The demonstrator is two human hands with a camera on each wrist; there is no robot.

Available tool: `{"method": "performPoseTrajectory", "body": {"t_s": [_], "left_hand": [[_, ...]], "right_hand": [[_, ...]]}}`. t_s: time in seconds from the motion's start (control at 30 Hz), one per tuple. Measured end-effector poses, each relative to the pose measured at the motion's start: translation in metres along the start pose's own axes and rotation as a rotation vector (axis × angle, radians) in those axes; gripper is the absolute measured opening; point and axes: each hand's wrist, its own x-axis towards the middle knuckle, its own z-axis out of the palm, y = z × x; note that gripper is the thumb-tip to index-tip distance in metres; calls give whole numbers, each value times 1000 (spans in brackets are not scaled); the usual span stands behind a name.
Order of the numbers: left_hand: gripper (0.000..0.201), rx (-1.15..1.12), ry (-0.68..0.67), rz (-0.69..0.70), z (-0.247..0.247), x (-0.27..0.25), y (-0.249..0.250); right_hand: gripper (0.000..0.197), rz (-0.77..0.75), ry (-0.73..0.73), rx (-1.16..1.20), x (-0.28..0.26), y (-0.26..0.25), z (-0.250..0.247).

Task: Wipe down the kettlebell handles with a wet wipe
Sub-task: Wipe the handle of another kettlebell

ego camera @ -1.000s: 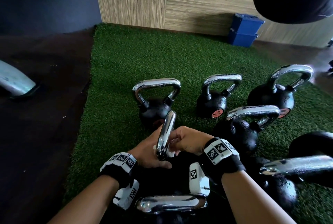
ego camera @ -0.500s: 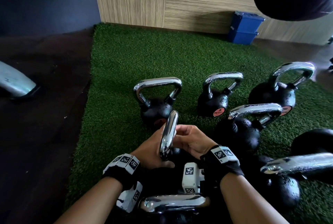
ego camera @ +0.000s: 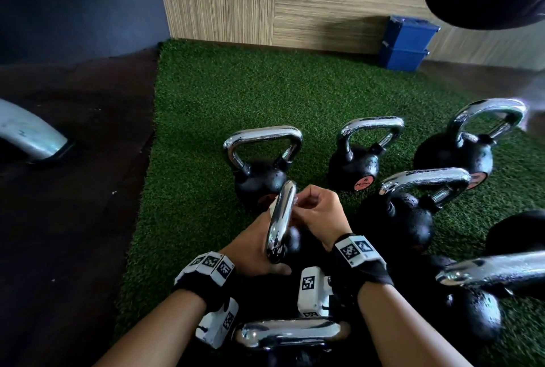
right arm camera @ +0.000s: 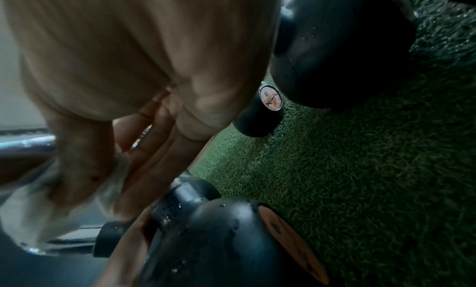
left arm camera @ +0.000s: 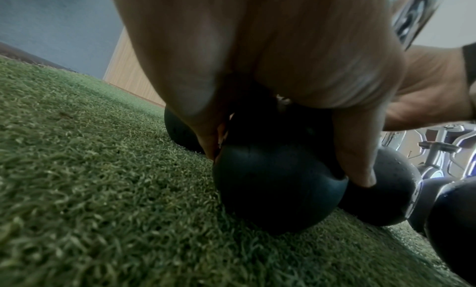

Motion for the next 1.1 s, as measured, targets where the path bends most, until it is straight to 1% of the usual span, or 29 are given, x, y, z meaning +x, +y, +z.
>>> {"method": "performPoseTrajectory", "body": {"t_s": [0.1, 0.13, 0.2, 0.23, 0.27, 0.33, 0.37, 0.4, 0.43, 0.53, 0.6, 0.67, 0.7, 0.77, 0.83, 0.87, 0.9, 0.97, 1.0, 1.03, 1.1], "left_hand": [[122, 30, 10, 31, 1, 0, -3], [117, 37, 10, 35, 1, -1, -2], [99, 54, 7, 46, 1, 0, -1], [96, 56, 6, 46, 1, 1, -1], [99, 51, 5, 40, 1, 1, -1], [120, 34, -2, -8, 2, 0, -2], [127, 28, -7, -36, 2, 0, -3], [129, 28, -8, -47, 2, 0, -3], [126, 33, -8, -41, 2, -1, -3], [113, 55, 11, -34, 5, -5, 0], [108, 89, 18, -29, 3, -9, 5], [110, 100, 7, -15, -2, -14, 12], [115, 96, 8, -22, -6, -17, 18], [126, 125, 59, -54, -11, -25, 32], [128, 200, 158, -69, -16, -33, 48], [124, 239, 205, -62, -18, -35, 55], [116, 275, 246, -44, -19, -36, 62], [100, 312, 304, -2, -22, -34, 75], [94, 311, 307, 13, -24, -32, 80], [89, 313, 291, 32, -26, -31, 85], [81, 364, 233, 65, -36, -29, 90]], "right_hand": [[20, 6, 110, -139, 4, -3, 1], [18, 8, 128, -181, 5, -4, 2], [14, 23, 149, -261, 7, -5, 4], [13, 41, 157, -286, 7, -6, 5], [13, 65, 165, -301, 8, -7, 6], [15, 110, 178, -323, 10, -9, 8], [15, 128, 181, -343, 10, -10, 9], [15, 145, 174, -368, 10, -11, 11], [17, 162, 155, -394, 10, -12, 12], [23, 182, 84, -464, 6, -13, 13], [18, 185, 54, -504, 4, -14, 12], [10, 208, -14, -496, 1, -20, 9], [11, 215, -56, -471, -1, -22, 6], [16, 152, -70, -504, -2, -26, -4], [13, 9, -24, -585, 1, -32, -14], [16, -66, -27, -598, 3, -34, -17], [26, -135, -63, -628, 5, -39, -19], [55, -224, -197, -732, 9, -48, -18], [61, -249, -248, -782, 11, -53, -17], [61, -260, -271, -816, 11, -58, -17], [47, -242, -280, -868, 10, -68, -20]]}}
